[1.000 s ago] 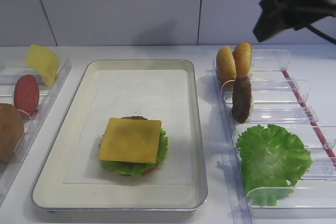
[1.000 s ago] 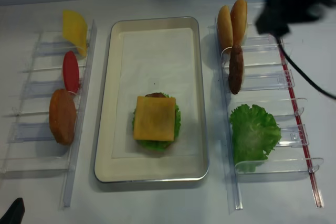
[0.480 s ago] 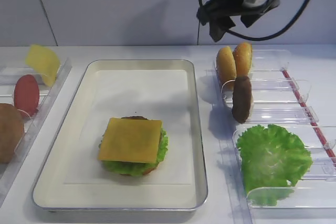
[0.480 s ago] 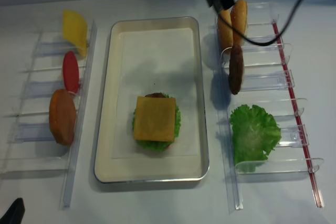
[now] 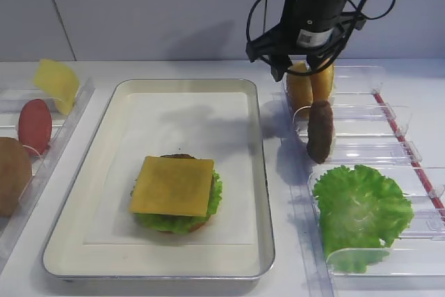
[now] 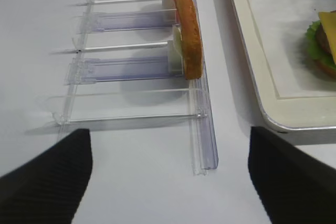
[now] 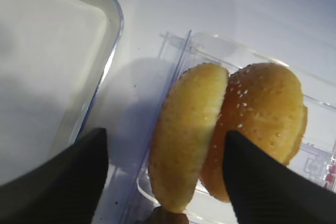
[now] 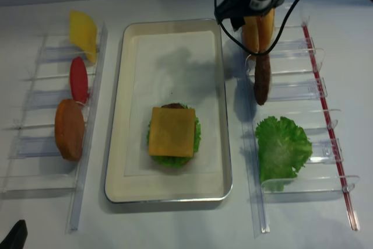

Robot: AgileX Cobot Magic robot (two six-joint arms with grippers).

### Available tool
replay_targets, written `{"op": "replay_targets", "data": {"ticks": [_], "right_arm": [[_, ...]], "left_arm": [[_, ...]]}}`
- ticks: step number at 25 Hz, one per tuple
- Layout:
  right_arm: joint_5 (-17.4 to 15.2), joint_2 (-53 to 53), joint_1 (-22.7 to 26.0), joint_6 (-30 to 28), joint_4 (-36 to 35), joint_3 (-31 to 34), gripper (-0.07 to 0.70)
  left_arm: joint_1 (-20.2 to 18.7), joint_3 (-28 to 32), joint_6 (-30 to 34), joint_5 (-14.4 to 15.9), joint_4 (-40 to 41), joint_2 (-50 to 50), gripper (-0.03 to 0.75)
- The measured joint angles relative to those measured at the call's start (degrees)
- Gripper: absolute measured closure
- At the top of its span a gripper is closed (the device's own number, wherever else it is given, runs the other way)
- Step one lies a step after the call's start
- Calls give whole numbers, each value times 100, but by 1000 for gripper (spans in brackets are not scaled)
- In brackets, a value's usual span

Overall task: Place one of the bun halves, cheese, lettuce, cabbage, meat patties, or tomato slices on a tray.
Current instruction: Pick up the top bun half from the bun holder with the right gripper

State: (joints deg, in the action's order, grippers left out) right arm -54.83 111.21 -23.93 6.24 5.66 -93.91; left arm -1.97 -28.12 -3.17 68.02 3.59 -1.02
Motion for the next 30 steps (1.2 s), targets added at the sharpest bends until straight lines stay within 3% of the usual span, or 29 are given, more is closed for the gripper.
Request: {"op": "replay_targets", "data": {"ticks": [10, 17, 30], "right_arm": [[198, 242, 0, 295, 152, -7, 209], [236, 242, 0, 332, 191, -7, 363], [164, 133, 0, 352, 220, -309, 377]], "left_arm": [[0, 0, 0, 0, 0, 0, 133], [0, 0, 0, 0, 0, 0, 133], [0, 0, 0, 0, 0, 0, 133]]}}
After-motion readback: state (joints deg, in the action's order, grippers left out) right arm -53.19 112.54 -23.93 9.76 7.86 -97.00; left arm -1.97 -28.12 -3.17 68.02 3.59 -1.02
